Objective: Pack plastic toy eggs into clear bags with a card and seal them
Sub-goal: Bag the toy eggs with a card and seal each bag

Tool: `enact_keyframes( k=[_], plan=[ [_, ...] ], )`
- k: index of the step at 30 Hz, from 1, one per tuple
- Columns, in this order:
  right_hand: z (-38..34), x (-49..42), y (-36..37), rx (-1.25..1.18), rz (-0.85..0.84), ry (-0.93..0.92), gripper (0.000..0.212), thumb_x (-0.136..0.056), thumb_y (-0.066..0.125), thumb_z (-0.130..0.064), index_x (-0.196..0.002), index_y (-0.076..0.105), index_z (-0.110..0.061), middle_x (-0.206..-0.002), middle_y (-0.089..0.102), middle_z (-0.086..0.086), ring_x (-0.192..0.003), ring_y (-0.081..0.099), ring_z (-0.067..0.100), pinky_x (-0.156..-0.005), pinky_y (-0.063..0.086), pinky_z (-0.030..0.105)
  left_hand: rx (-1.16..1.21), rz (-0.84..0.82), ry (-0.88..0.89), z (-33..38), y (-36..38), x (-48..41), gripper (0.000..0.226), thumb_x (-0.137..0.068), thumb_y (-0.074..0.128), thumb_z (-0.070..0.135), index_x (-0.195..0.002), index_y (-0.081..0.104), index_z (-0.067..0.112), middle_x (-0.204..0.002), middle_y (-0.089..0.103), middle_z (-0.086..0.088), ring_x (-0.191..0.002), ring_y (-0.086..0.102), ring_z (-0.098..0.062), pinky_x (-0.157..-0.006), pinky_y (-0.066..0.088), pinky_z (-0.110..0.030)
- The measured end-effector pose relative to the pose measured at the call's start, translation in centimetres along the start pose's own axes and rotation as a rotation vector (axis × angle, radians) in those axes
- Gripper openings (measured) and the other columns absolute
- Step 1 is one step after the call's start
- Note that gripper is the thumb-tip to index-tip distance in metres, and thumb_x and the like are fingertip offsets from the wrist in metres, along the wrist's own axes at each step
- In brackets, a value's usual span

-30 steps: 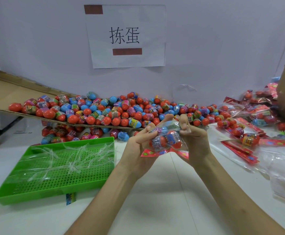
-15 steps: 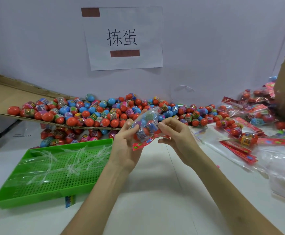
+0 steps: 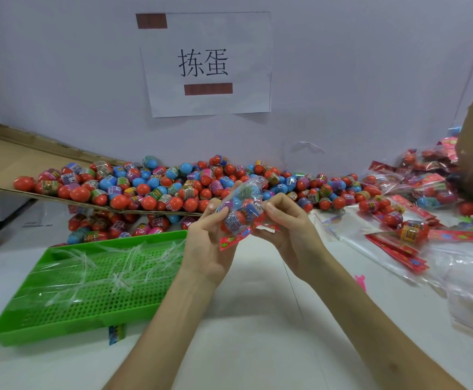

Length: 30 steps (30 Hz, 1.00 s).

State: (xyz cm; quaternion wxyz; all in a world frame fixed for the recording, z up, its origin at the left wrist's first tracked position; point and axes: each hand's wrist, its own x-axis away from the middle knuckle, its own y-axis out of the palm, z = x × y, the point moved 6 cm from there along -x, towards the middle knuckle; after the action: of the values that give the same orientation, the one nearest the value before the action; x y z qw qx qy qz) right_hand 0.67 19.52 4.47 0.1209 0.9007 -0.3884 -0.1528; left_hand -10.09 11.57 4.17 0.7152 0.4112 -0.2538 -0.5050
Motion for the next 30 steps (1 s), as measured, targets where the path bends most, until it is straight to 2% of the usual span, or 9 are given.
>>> enact_keyframes(
  k=[7,11,13,16,20,22,25,27,30],
  plan=[
    [0.9,-0.1,-0.3,0.019,0.06,0.022,0.017,-0.101,0.059,-0.018,-0.086,0.055,-0.011,-0.091,0.073,-0.001,-0.094,0.073,0.016,-0.072,0.06,0.03,-0.086,-0.027,0.038,0.2,0.1,0.0,0.017,-0.083,0.057,0.003,-0.079,0.061,0.019,-0.131,0.07,-0.015,-0.117,0.07,-0.035,-0.078,0.063,-0.037],
    [0.4,-0.4,-1.3,0.082,0.161,0.086,0.032,-0.081,0.07,-0.043,-0.084,0.059,-0.012,-0.102,0.067,0.007,-0.097,0.066,0.021,-0.083,0.057,0.039,-0.286,-0.079,0.112,0.3,0.4,-0.3,0.03,-0.088,0.049,-0.011,-0.086,0.042,0.018,-0.136,0.068,-0.01,-0.121,0.068,-0.037,-0.085,0.063,-0.044],
    [0.1,-0.3,-1.8,0.133,0.2,0.107,0.042,-0.086,0.062,-0.052,-0.083,0.062,-0.011,-0.104,0.069,0.007,-0.101,0.066,0.024,-0.088,0.056,0.043,-0.402,-0.114,0.153,0.0,0.6,-0.3,0.033,-0.091,0.044,-0.017,-0.088,0.041,0.016,-0.136,0.068,-0.008,-0.122,0.067,-0.036,-0.093,0.06,-0.048],
    [-0.1,-0.4,-2.5,0.258,0.258,0.099,0.032,-0.101,0.058,-0.033,-0.101,0.064,-0.002,-0.106,0.073,0.009,-0.1,0.071,0.026,-0.079,0.06,0.037,-0.532,-0.137,0.186,-0.4,0.6,-0.5,0.031,-0.094,0.045,-0.019,-0.097,0.049,0.012,-0.137,0.068,-0.003,-0.121,0.068,-0.033,-0.09,0.062,-0.044],
    [0.0,-0.4,-2.9,0.311,0.31,0.067,0.019,-0.104,0.057,-0.024,-0.097,0.061,-0.007,-0.106,0.073,0.012,-0.097,0.073,0.028,-0.068,0.06,0.028,-0.603,-0.098,0.206,-0.5,0.1,-0.8,0.042,-0.094,0.048,-0.019,-0.114,0.057,0.016,-0.132,0.07,0.0,-0.117,0.07,-0.029,-0.091,0.062,-0.043],
    [0.0,-0.4,-3.0,0.348,0.335,0.025,0.018,-0.103,0.058,-0.026,-0.097,0.062,-0.009,-0.104,0.072,0.011,-0.094,0.073,0.024,-0.068,0.06,0.024,-0.725,-0.048,0.249,-0.4,0.0,-0.7,0.048,-0.09,0.054,-0.019,-0.12,0.058,0.019,-0.124,0.071,-0.007,-0.107,0.073,-0.025,-0.082,0.062,-0.036],
    [-1.0,-0.3,-3.3,0.488,0.386,-0.123,0.014,-0.099,0.065,-0.025,-0.091,0.064,-0.013,-0.093,0.07,0.005,-0.086,0.071,0.013,-0.064,0.057,0.018,-0.904,-0.001,0.258,-0.5,-0.2,-0.6,0.048,-0.077,0.071,0.003,-0.118,0.057,0.025,-0.117,0.071,-0.003,-0.098,0.073,-0.013,-0.075,0.056,-0.021],
    [-2.0,-0.2,-3.1,0.594,0.335,-0.236,0.009,-0.095,0.07,-0.021,-0.089,0.065,-0.015,-0.086,0.069,-0.001,-0.077,0.069,0.008,-0.06,0.054,0.015,-0.895,0.013,0.206,-0.7,-0.6,-0.7,0.047,-0.074,0.074,0.024,-0.118,0.059,0.027,-0.116,0.07,0.0,-0.103,0.071,-0.013,-0.082,0.054,-0.022],
    [-2.6,-0.1,-2.3,0.722,0.15,-0.294,0.009,-0.089,0.077,-0.019,-0.087,0.068,-0.022,-0.083,0.07,-0.009,-0.08,0.068,0.007,-0.067,0.057,0.019,-0.918,0.059,0.192,-0.5,-1.0,-0.9,0.043,-0.08,0.077,0.041,-0.119,0.065,0.027,-0.112,0.072,-0.002,-0.103,0.071,-0.018,-0.085,0.056,-0.029]
  ],
)
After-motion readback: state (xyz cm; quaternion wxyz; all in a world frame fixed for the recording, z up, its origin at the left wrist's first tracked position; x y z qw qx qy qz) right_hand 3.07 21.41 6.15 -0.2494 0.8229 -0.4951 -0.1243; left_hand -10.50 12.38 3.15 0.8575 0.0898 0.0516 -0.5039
